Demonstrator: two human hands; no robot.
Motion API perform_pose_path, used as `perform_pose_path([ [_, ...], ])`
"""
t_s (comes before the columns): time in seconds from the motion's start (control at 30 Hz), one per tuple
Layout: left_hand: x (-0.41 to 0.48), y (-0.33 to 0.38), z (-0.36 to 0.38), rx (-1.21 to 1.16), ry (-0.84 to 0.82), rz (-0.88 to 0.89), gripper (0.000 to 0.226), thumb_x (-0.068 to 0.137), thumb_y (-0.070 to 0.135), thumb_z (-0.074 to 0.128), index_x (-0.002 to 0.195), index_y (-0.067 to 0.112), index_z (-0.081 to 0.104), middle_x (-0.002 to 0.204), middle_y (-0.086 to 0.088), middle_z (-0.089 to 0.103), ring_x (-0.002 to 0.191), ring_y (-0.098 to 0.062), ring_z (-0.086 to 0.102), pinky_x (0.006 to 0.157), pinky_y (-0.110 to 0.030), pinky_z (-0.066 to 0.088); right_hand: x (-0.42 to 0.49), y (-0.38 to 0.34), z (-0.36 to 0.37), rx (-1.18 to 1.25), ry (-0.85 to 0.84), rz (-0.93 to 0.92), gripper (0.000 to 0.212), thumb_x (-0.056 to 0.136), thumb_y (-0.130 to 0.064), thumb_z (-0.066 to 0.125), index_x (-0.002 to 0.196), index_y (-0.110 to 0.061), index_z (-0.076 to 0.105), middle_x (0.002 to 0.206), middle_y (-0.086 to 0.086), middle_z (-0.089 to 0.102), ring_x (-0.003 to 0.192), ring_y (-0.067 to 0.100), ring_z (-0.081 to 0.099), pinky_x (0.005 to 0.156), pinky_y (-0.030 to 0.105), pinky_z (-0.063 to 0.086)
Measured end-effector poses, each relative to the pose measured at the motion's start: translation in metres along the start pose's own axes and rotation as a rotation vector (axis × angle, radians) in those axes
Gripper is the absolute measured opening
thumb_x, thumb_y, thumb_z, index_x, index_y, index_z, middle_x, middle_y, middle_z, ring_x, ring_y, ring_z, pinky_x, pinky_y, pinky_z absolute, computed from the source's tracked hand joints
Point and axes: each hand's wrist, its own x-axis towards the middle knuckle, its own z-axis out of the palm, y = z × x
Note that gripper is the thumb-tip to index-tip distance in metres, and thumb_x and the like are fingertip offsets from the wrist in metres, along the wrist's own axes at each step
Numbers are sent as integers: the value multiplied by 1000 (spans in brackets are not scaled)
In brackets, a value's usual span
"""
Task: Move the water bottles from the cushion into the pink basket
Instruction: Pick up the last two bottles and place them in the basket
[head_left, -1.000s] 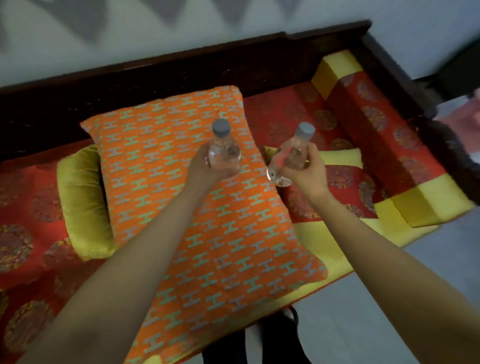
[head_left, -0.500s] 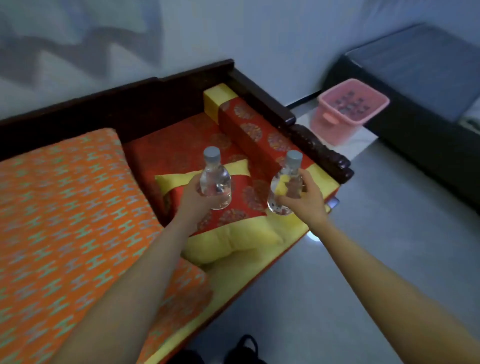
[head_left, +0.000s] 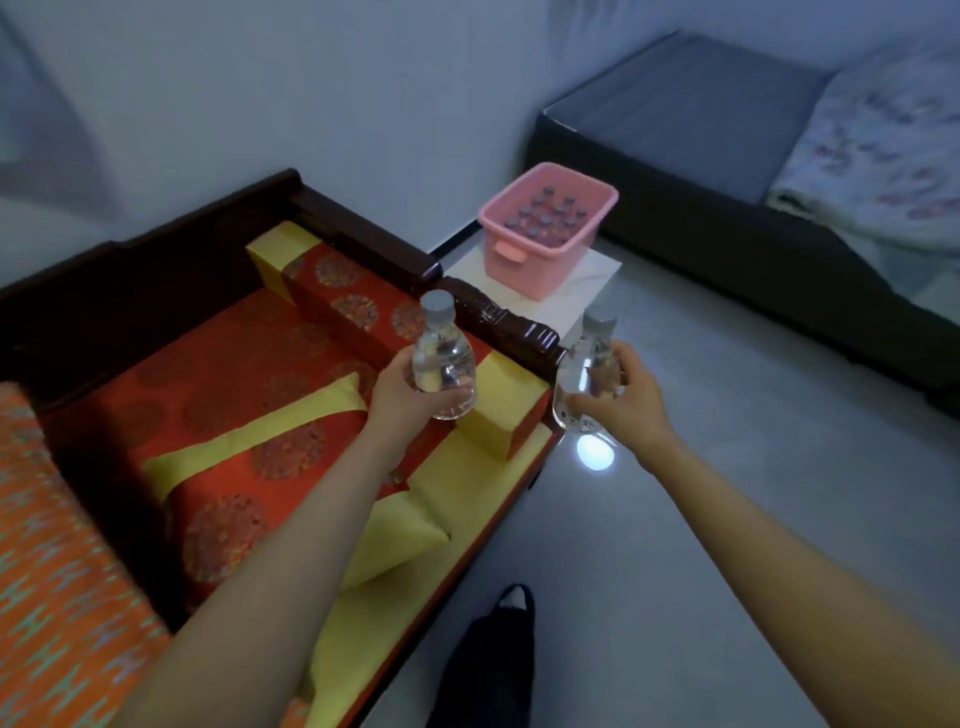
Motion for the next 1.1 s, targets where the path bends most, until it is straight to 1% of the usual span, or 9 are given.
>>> perform_pose_path([
  [0.07, 19, 5, 24, 2, -26, 2, 56, 62, 6, 86, 111, 17, 62, 94, 6, 69, 76, 3, 65, 61, -10, 49, 22, 7, -19, 3, -15, 14, 62, 63, -12, 83, 113, -32, 52, 108, -4, 61, 90, 7, 58, 71, 23, 47],
  [0.13, 44, 12, 51, -7, -37, -4, 57, 62, 4, 85, 113, 16, 62, 96, 4, 70, 79, -2, 66, 62, -12, 50, 48, 12, -41, 4, -7, 17, 62, 64, -9, 82, 113, -31, 51, 106, -7, 60, 92, 4, 57, 71, 22, 46],
  [0.33, 137, 46, 137, -44, -13, -22, 62, 58, 6, 87, 114, 13, 60, 104, -4, 69, 95, -18, 66, 78, -29, 53, 151, 13, -120, -40, 0, 9, 61, 66, -14, 83, 116, -28, 51, 111, 0, 61, 98, 17, 58, 80, 31, 48],
  [0.5, 202, 81, 202, -70, 15, -28, 64, 59, 7, 87, 116, 13, 59, 101, 2, 68, 89, -9, 65, 70, -17, 50, 236, 20, -166, 16, 61, 61, 66, 69, -22, 82, 126, -23, 49, 118, 6, 59, 108, 23, 57, 87, 37, 49],
  [0.6, 236, 92, 236, -71, -1, -26, 66, 59, 9, 87, 118, 16, 60, 108, 4, 68, 96, -7, 64, 76, -17, 51, 280, 29, -190, 50, 63, 61, 66, 68, -20, 83, 126, -24, 51, 116, 7, 61, 106, 24, 59, 90, 41, 51],
  [0.7, 268, 99, 272, -81, 46, -34, 67, 60, 10, 86, 120, 16, 57, 112, 0, 66, 99, -11, 62, 81, -21, 49, 327, 39, -210, 43, 5, 38, 60, 67, -17, 82, 118, -28, 53, 112, 2, 64, 101, 18, 61, 82, 32, 52],
  [0.83, 304, 110, 314, -100, 132, -46, 65, 63, 8, 84, 119, 19, 54, 107, 5, 63, 96, -8, 60, 71, -16, 45, 400, 45, -234, 64, -127, -1, 56, 67, -15, 83, 111, -31, 53, 107, -3, 64, 96, 10, 61, 68, 19, 45],
  [0.93, 331, 119, 346, -133, 238, -73, 69, 64, 5, 83, 123, 20, 51, 104, 11, 61, 93, -1, 58, 68, -16, 43, 462, 42, -254, 22, -227, -41, 59, 67, -15, 82, 117, -27, 53, 105, -8, 63, 96, 9, 61, 73, 23, 47],
  [1.1, 363, 117, 375, -160, 330, -75, 72, 61, -1, 82, 123, 17, 52, 105, 7, 65, 96, -11, 63, 77, -25, 52, 524, 47, -264, 14, -352, -80, 59, 60, -20, 83, 108, -37, 53, 109, -6, 61, 101, 15, 61, 86, 37, 53],
])
